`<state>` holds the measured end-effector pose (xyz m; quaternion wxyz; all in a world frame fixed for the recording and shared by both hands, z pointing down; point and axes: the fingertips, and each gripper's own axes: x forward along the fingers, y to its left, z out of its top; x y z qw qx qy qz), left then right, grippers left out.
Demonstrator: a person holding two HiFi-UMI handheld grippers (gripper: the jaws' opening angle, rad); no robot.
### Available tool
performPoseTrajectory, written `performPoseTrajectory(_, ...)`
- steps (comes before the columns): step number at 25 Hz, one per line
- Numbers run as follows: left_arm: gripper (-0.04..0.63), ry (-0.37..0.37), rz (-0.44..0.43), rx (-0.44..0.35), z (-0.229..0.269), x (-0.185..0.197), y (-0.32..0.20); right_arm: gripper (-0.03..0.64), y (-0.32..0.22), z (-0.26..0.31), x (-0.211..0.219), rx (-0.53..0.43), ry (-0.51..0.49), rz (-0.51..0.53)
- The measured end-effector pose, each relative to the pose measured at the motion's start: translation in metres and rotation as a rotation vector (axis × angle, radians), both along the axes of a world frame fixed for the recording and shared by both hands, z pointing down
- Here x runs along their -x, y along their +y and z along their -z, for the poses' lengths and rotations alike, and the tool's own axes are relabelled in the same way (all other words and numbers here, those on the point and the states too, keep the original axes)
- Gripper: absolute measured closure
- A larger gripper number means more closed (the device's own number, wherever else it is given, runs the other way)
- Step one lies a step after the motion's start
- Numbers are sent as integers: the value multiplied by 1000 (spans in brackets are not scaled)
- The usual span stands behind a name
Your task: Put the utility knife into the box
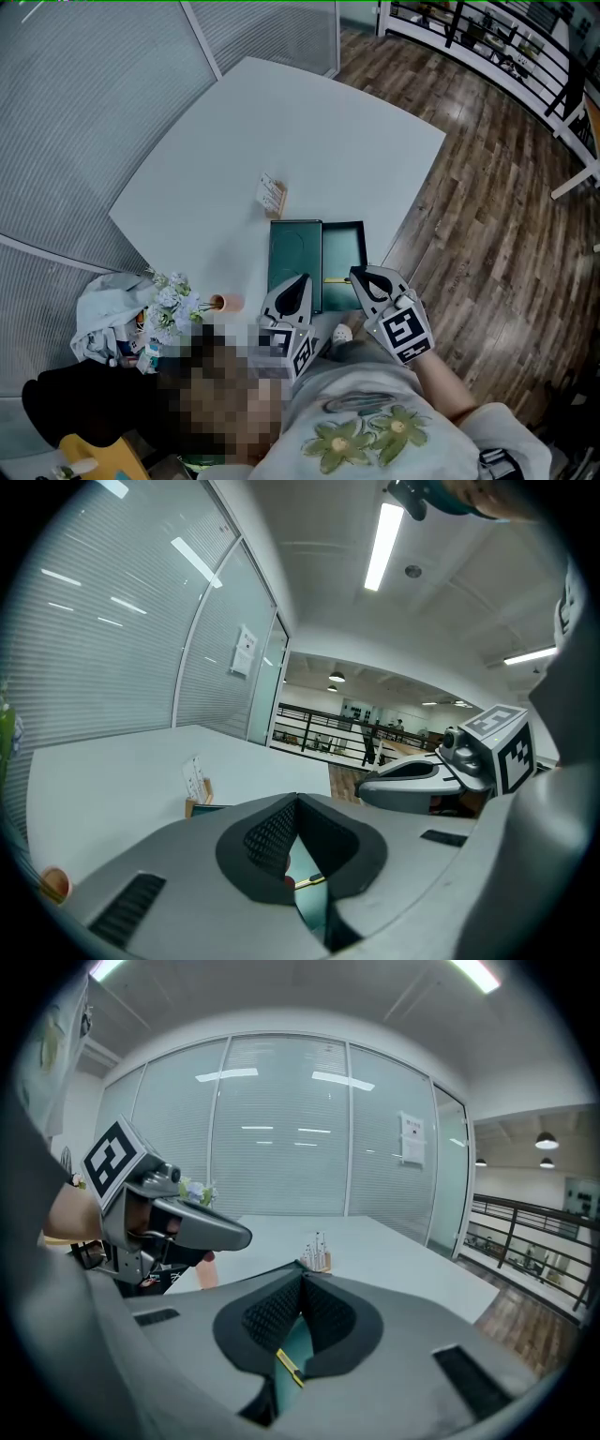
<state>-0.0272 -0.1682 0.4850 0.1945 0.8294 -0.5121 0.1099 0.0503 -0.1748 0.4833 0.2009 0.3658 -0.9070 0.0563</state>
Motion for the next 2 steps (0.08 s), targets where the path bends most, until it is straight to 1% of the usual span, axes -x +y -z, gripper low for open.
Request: performPoseTrajectory(2,595,0,-1,1,0,0,1,620,0,-1,-1,0,4,0)
